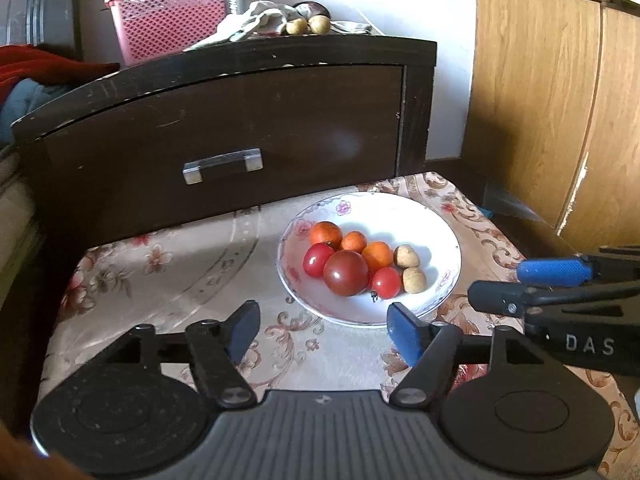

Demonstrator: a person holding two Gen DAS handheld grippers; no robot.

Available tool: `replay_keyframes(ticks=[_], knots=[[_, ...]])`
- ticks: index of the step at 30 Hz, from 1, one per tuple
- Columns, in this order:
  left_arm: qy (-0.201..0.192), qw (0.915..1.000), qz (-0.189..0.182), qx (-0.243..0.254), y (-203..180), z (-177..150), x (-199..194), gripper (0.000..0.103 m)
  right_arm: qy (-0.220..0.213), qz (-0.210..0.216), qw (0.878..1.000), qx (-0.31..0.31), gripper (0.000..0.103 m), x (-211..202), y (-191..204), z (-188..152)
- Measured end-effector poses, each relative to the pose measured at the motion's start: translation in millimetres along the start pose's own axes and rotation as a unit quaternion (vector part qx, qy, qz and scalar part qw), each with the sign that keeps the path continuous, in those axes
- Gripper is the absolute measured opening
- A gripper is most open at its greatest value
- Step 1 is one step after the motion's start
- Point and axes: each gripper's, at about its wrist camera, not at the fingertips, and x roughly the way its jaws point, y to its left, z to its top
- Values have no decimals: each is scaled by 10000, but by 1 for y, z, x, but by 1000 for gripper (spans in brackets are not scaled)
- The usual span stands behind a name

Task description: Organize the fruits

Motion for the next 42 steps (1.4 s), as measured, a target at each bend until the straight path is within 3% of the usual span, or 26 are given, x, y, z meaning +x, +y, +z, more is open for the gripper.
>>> replay_keyframes(ticks=[12, 42], knots=[[91, 9997, 206, -50, -3, -20, -14, 93, 93, -29, 10000, 12, 49, -15, 5, -17], [89, 9991, 403, -102, -7, -45, -38, 103, 179, -44, 9998, -6, 51, -34, 10, -35]])
